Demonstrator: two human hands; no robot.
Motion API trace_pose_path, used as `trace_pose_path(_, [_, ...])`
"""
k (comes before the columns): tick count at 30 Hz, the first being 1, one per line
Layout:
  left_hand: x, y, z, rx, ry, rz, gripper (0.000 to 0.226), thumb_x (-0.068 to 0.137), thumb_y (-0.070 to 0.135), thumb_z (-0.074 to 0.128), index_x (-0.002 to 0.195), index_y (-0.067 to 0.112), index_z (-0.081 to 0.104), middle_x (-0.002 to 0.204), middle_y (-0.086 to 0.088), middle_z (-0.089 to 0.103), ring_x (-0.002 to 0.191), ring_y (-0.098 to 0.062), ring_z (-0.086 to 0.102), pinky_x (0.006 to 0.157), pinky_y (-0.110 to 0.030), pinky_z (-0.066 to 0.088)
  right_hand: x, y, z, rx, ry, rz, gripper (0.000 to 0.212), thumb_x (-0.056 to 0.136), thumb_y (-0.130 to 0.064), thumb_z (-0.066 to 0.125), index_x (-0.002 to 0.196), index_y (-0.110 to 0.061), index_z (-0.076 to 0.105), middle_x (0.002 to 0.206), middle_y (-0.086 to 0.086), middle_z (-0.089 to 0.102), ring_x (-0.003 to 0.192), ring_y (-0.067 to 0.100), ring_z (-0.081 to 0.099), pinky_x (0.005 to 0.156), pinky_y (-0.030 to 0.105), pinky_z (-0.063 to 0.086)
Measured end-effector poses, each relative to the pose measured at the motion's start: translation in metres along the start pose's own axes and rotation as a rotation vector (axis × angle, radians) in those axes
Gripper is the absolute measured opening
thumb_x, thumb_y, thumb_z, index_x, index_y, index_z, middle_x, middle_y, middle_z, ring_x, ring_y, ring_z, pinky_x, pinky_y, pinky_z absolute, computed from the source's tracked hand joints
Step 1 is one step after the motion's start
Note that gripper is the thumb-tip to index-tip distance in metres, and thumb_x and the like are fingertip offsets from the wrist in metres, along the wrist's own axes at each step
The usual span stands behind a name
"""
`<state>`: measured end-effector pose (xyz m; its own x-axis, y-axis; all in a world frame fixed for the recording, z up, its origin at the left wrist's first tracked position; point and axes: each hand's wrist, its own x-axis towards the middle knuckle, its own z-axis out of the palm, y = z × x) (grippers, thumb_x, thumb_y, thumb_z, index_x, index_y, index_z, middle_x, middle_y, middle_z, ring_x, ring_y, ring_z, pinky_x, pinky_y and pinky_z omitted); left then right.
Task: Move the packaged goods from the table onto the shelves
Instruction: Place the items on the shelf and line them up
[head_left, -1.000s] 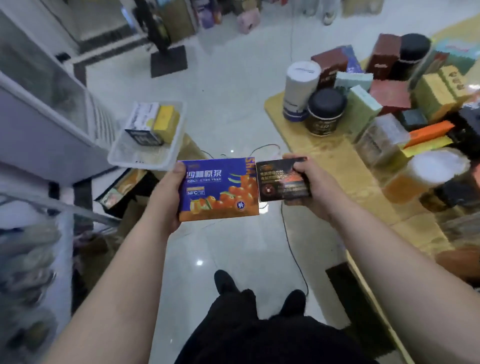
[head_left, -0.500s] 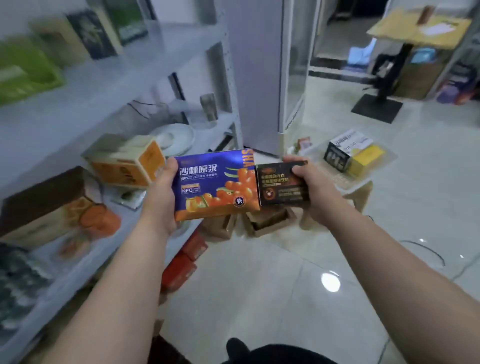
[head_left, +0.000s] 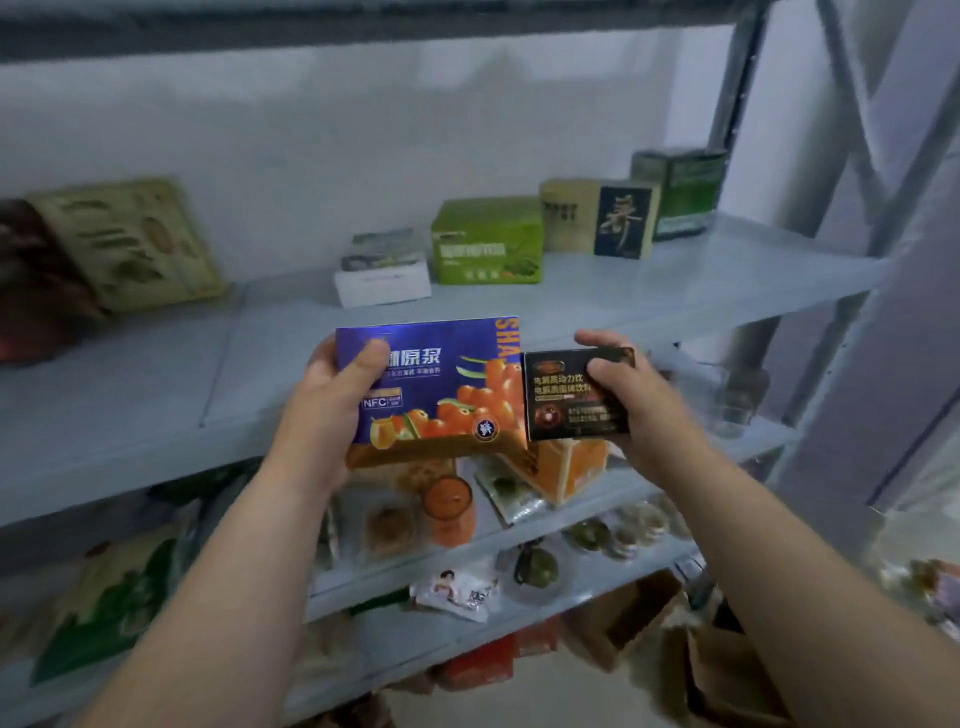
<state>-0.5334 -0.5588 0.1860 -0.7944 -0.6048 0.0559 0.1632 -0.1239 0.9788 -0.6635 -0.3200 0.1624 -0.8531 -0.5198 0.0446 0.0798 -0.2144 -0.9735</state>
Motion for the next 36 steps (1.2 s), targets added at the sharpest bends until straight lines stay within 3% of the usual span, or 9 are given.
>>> trace_pose_path(4, [0.017, 0.015, -0.01, -0.001, 0.169, 0.075, 0.044, 0.068, 0.038, 0.076, 0.106, 0.026, 0.056, 0.091, -0.003, 0.078, 0.076, -0.022, 0.076, 0.065, -0.037, 0.063, 0.057, -0.007, 0.02, -0.045, -0.146, -0.076, 0.044, 0.069, -0.035, 0.076, 0.112, -0.037, 0.067, 0.119, 0.018, 0.062, 0.098, 0.037, 0.07, 0.076, 0.043, 0.059])
trace_pose_path(9, [0.048, 0.024, -0.036, 0.066, 0.403, 0.184, 0.025, 0.084, 0.025, 0.072, 0.105, 0.022, 0.059, 0.086, 0.002, 0.077, 0.071, -0.014, 0.074, 0.063, -0.033, 0.062, 0.123, -0.009, 0.052, -0.201, -0.289, -0.253, 0.037, 0.084, -0.021, 0.081, 0.111, -0.035, 0.061, 0.102, -0.012, 0.067, 0.088, 0.0, 0.068, 0.075, 0.021, 0.055])
trace_pose_path(14, [0.056, 0.016, -0.072, 0.134, 0.482, 0.171, 0.019, 0.097, 0.014, 0.063, 0.111, 0.027, 0.061, 0.098, -0.001, 0.074, 0.088, -0.023, 0.072, 0.067, -0.035, 0.06, 0.163, -0.005, 0.084, -0.491, -0.481, -0.32, 0.043, 0.082, -0.032, 0.082, 0.116, -0.031, 0.056, 0.107, -0.018, 0.061, 0.088, -0.009, 0.061, 0.078, 0.012, 0.051])
trace_pose_path(18, [0.049, 0.017, -0.099, 0.318, 0.525, 0.175, 0.049, 0.086, 0.026, 0.077, 0.127, 0.046, 0.057, 0.12, 0.002, 0.071, 0.108, -0.024, 0.069, 0.091, -0.045, 0.057, 0.179, -0.004, 0.104, -0.666, -0.657, -0.359, 0.049, 0.079, -0.036, 0.084, 0.119, -0.03, 0.056, 0.111, -0.02, 0.061, 0.094, -0.011, 0.057, 0.073, 0.002, 0.042])
trace_pose_path(21, [0.047, 0.025, -0.115, 0.586, 0.575, 0.262, 0.079, 0.088, 0.006, 0.074, 0.148, 0.04, 0.037, 0.132, 0.006, 0.055, 0.114, -0.02, 0.063, 0.095, -0.041, 0.055, 0.191, -0.005, 0.129, -0.797, -0.722, -0.448, 0.051, 0.077, -0.038, 0.085, 0.121, -0.03, 0.058, 0.117, -0.011, 0.058, 0.098, -0.004, 0.054, 0.079, 0.001, 0.038])
trace_pose_path(24, [0.049, 0.031, -0.137, 1.092, 0.646, 0.363, 0.073, 0.082, 0.007, 0.077, 0.146, 0.024, 0.045, 0.144, -0.008, 0.039, 0.13, -0.025, 0.045, 0.11, -0.047, 0.044, 0.201, 0.001, 0.161, -0.969, -0.707, -0.592, 0.057, 0.077, -0.041, 0.085, 0.125, -0.028, 0.059, 0.117, -0.005, 0.045, 0.108, 0.009, 0.044, 0.091, 0.015, 0.035])
trace_pose_path(28, [0.066, 0.036, -0.157, 1.666, 0.583, 0.526, 0.079, 0.071, 0.028, 0.083, 0.139, 0.008, 0.05, 0.143, -0.016, 0.047, 0.135, -0.038, 0.041, 0.116, -0.056, 0.031, 0.21, 0.015, 0.205, -1.103, -0.632, -0.76, 0.061, 0.077, -0.045, 0.083, 0.128, -0.023, 0.059, 0.123, 0.002, 0.049, 0.118, 0.022, 0.044, 0.097, 0.031, 0.037])
trace_pose_path(31, [0.087, 0.041, -0.18, 1.788, 0.535, 0.525, 0.083, 0.069, 0.03, 0.083, 0.141, 0.013, 0.046, 0.138, -0.015, 0.049, 0.13, -0.037, 0.045, 0.11, -0.062, 0.035, 0.217, 0.019, 0.234, -1.281, -0.542, -0.846, 0.061, 0.08, -0.055, 0.076, 0.131, -0.029, 0.056, 0.13, -0.001, 0.052, 0.123, 0.026, 0.041, 0.097, 0.04, 0.034])
trace_pose_path(36, [0.127, 0.054, -0.221, 1.828, 0.475, 0.465, 0.085, 0.065, 0.022, 0.088, 0.139, 0.006, 0.048, 0.135, -0.019, 0.051, 0.131, -0.041, 0.044, 0.117, -0.063, 0.023, 0.224, 0.023, 0.278, -1.45, -0.488, -0.832, 0.058, 0.084, -0.054, 0.07, 0.132, -0.029, 0.051, 0.133, 0.0, 0.054, 0.125, 0.029, 0.043, 0.095, 0.043, 0.035])
